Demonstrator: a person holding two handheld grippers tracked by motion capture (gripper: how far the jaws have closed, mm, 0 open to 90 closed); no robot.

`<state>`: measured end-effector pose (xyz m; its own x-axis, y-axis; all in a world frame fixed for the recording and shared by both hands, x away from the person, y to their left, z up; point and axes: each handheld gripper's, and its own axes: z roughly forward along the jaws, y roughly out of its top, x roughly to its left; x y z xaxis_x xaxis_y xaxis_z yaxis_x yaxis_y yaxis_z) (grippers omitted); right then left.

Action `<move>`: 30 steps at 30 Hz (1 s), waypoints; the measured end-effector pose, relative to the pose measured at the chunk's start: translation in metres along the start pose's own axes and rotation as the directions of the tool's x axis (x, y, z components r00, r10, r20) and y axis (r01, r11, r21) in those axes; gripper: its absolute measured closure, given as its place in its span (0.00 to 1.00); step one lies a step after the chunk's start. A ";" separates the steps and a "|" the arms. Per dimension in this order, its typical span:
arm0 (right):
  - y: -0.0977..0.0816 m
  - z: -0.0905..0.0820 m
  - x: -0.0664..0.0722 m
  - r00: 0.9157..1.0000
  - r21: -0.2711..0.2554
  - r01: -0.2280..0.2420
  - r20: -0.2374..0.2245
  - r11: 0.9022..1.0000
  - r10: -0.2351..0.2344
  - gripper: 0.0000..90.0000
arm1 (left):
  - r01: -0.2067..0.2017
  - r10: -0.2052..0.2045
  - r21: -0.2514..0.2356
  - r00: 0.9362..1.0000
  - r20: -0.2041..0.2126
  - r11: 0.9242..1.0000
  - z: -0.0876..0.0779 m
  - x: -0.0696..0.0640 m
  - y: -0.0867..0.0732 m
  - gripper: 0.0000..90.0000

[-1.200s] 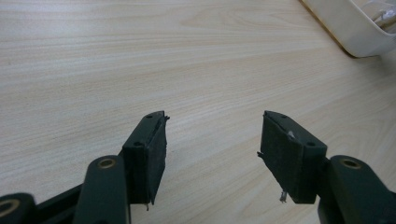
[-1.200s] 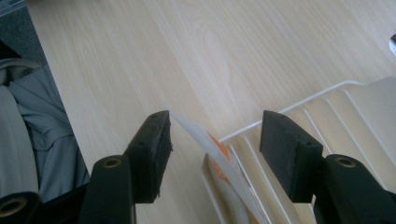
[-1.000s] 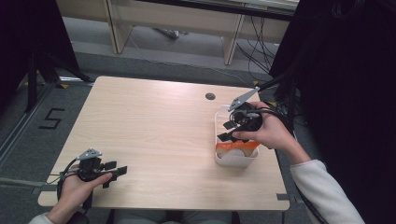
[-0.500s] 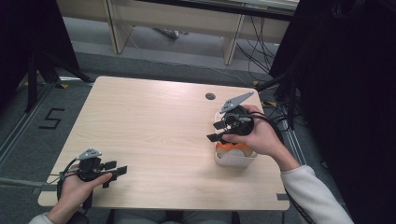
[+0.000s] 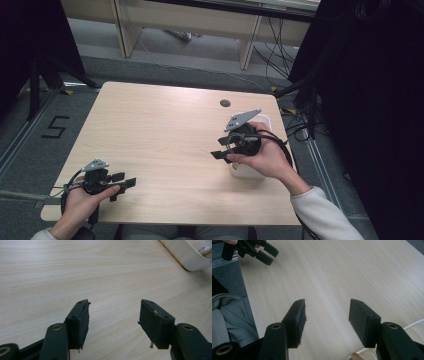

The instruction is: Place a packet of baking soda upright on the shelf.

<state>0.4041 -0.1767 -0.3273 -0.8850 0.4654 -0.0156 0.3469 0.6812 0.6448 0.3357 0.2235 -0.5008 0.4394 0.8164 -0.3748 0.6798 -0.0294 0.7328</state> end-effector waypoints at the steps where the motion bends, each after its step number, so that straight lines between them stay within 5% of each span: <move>1: 0.000 0.001 0.001 1.000 -0.006 0.018 0.000 1.000 -0.018 0.54 | 0.000 0.000 0.000 1.000 0.000 1.000 0.000 0.000 0.000 0.45; 21: -0.032 0.035 0.039 0.991 -0.023 0.099 -0.089 0.995 -0.101 0.59 | 0.000 0.000 -0.007 1.000 0.012 1.000 0.000 -0.001 0.000 0.45; 30: -0.059 0.053 0.047 0.994 0.000 0.063 -0.085 0.998 -0.063 0.59 | -0.004 0.004 -0.008 1.000 0.012 1.000 0.000 -0.001 0.000 0.45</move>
<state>0.3589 -0.1653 -0.4071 -0.9282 0.3719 0.0087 0.2902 0.7093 0.6424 0.3355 0.2228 -0.5008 0.4487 0.8095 -0.3786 0.6733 -0.0277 0.7389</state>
